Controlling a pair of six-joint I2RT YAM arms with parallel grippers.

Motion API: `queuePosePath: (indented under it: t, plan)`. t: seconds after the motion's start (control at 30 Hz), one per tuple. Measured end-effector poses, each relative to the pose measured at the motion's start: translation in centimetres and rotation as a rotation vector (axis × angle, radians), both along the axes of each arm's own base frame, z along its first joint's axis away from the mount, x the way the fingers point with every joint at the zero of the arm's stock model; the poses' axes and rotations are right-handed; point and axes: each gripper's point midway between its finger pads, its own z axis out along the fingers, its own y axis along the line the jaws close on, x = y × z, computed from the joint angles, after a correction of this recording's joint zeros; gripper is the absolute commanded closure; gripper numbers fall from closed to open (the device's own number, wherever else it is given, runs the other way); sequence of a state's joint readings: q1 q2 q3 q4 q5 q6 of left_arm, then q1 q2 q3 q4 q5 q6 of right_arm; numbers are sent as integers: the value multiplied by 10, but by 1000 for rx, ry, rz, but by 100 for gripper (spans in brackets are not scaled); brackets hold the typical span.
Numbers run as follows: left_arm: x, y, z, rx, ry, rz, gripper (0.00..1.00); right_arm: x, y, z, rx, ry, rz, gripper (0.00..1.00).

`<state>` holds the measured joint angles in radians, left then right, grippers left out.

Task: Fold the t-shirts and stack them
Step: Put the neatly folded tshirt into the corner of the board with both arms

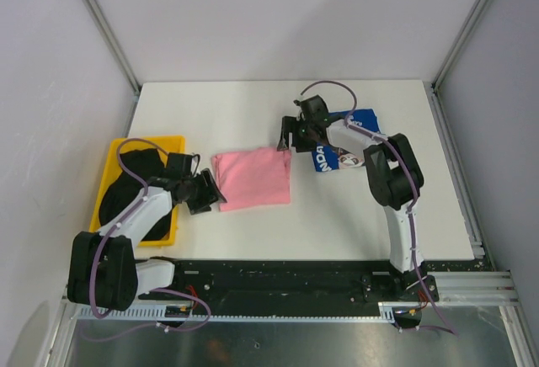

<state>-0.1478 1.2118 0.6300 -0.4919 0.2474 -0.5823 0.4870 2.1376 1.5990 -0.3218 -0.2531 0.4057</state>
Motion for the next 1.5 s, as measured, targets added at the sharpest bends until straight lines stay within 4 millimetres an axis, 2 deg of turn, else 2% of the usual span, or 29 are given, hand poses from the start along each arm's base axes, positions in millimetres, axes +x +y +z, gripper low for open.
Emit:
queuePosePath:
  t: [0.2, 0.53, 0.7, 0.97, 1.17, 1.3, 1.4, 1.5]
  plan:
    - [-1, 0, 0, -3, 4, -1, 37, 7, 6, -14, -9, 2, 16, 24]
    - [3, -1, -4, 2, 31, 0, 36, 4, 24, -17, -34, -24, 34, 28]
    - [4, -1, -13, 4, 62, 2, 36, 3, 31, -18, -43, -34, 37, 31]
    - [7, -7, -26, -3, 100, 13, 38, 1, 37, -20, -65, -45, 32, 42]
    - [14, -18, -26, -31, 97, 13, 43, -2, 39, -21, -75, -39, 15, 51]
    - [15, -22, -27, -36, 97, 16, 54, -6, 41, -23, -80, -32, 10, 60]
    - [15, -24, -29, -31, 103, 22, 70, -9, 43, -24, -82, -23, 6, 69]
    - [14, -28, -31, -25, 110, 25, 91, -12, 44, -26, -86, -18, 4, 90]
